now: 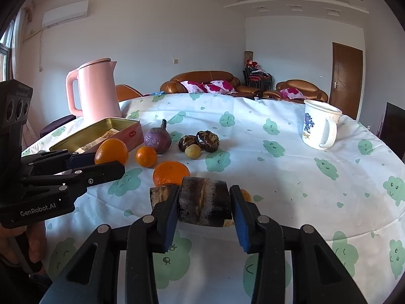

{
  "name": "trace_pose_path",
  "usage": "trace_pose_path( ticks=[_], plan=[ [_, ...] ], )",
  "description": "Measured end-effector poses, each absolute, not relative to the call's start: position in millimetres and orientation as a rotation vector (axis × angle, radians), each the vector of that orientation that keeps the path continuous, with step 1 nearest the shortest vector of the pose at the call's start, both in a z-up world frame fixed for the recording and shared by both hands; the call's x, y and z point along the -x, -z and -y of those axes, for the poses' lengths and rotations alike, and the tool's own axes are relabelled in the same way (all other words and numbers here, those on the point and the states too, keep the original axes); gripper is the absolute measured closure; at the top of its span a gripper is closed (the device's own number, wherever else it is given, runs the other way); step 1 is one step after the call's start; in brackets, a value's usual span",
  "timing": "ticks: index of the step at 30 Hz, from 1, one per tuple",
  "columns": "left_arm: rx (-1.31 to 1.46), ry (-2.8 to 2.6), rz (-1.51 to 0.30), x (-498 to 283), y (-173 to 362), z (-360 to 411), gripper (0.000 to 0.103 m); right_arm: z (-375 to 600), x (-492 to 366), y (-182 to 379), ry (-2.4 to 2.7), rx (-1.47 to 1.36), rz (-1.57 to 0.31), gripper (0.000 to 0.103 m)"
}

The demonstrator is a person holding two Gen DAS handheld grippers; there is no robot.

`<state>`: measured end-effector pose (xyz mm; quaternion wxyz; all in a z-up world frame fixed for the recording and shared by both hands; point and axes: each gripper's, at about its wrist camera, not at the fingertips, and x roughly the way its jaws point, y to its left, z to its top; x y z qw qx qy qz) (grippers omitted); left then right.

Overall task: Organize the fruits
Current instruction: 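Lift the orange with the left tool while the right tool lifts the brown chunk toward the tin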

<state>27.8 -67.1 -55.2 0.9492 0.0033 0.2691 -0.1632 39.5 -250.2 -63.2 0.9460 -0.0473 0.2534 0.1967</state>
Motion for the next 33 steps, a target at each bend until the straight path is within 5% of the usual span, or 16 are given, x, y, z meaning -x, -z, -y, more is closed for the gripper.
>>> trace_pose_path(
  ticks=[33],
  plan=[
    [-0.072,0.297,-0.430,-8.4,47.4,73.9,0.065,252.0,-26.5,60.0,-0.417,0.104,-0.435,0.062]
  ],
)
